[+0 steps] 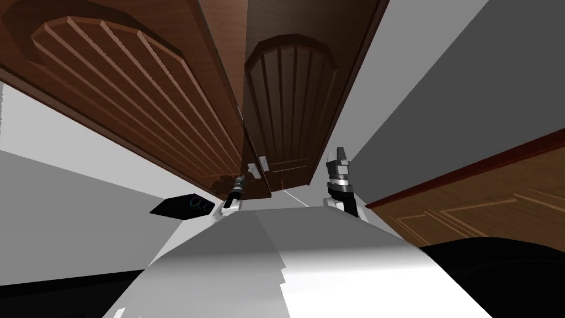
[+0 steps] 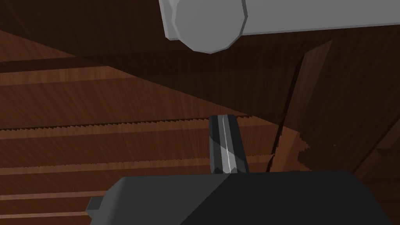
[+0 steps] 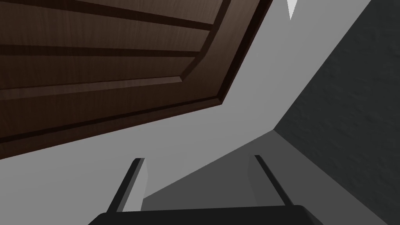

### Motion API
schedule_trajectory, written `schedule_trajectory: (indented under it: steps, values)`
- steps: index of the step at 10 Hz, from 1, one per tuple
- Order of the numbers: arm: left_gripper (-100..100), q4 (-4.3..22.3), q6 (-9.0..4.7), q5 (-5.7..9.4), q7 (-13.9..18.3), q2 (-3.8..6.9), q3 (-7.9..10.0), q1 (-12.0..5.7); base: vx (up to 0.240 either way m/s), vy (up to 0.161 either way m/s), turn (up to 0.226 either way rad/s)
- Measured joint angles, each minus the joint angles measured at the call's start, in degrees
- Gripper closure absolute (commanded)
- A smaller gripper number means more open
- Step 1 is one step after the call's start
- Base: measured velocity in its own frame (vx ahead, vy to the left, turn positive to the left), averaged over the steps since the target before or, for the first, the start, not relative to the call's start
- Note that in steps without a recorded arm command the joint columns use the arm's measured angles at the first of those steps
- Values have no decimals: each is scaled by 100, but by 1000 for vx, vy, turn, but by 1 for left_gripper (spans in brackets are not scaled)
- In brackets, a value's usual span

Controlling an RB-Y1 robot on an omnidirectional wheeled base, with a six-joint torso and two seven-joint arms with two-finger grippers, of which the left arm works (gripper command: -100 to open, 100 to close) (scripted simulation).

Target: Pull the door open

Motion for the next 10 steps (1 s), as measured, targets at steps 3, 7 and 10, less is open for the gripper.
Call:
schedule_trajectory:
  steps: [3, 7, 10]
  values:
    - [-100, -281, -15, -14, 98, 30, -224, 105, -169, -26, -46]
    - [-100, -126, 1, -15, 38, -2, -98, 87, 128, 88, 28]
    - [-100, -2, -44, -25, 0, -47, -61, -8, 184, -20, -72]
